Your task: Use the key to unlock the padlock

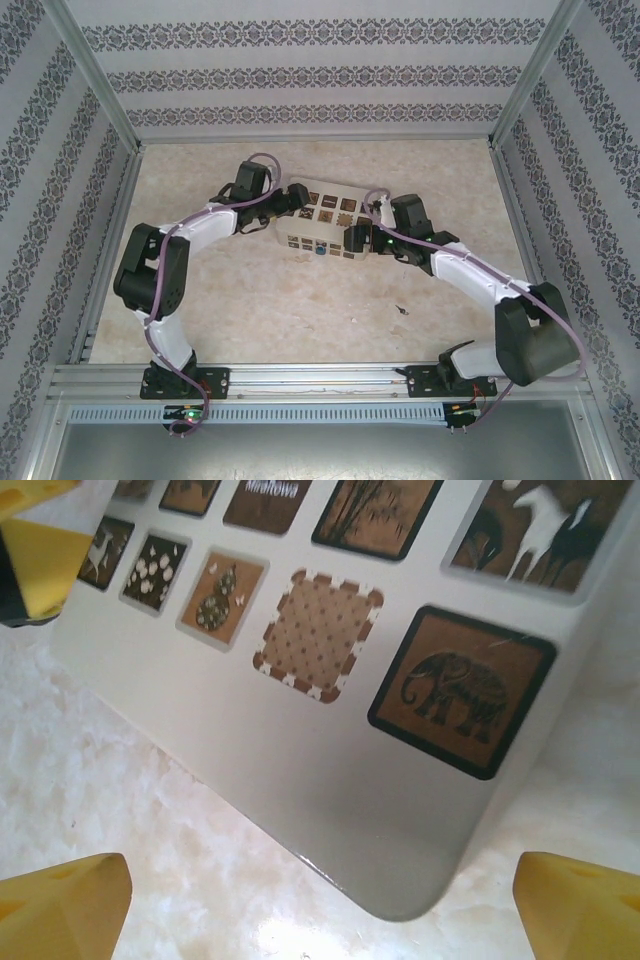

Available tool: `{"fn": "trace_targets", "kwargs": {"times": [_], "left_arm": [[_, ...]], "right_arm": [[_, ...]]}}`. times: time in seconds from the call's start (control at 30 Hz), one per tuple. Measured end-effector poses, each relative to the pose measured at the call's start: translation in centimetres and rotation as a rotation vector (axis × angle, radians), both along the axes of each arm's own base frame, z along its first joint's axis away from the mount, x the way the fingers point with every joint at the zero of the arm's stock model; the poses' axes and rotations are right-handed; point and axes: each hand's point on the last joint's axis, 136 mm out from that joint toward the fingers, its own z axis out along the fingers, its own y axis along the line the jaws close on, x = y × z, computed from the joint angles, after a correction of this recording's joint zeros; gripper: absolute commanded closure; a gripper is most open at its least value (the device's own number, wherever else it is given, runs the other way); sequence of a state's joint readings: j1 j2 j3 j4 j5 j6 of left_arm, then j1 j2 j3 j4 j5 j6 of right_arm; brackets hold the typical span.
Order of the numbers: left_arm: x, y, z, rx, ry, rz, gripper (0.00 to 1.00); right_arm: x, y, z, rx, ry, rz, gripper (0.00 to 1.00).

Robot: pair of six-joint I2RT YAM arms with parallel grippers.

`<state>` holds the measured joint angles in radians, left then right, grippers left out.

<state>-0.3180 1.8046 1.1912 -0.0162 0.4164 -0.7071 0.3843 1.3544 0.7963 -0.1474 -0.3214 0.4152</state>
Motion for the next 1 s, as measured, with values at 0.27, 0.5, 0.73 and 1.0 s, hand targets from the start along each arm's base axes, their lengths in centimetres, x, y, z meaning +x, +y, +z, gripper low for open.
{"fn": "trace_targets", "kwargs": {"times": [0.27,0.5,0.73,1.0], "left_arm": [[-1.8,2.8,4.5,0.015,-0.122,0.029,0.01],[-5.1,5.4,4.7,0.087,-0.193,0.079,0.01],[-5.9,7.8,5.2,0.188,-0.266,0.146,0.01],[-5.8,9.1,6.2,0.246,-0.321,0.188,0.01]], "right_arm": [[-1.6,-3.6,2.5,-0.139,0.026,-0.103,0.06],[-5.6,-6.8,1.0,-0.181,0.198,-0.228,0.19],[-10.4,-9.3,-4.2,-0.178,0.446,-0.362,0.34],[-13.8,-11.3,-8.1,-0.134,0.642,-0.489,0.45]]}}
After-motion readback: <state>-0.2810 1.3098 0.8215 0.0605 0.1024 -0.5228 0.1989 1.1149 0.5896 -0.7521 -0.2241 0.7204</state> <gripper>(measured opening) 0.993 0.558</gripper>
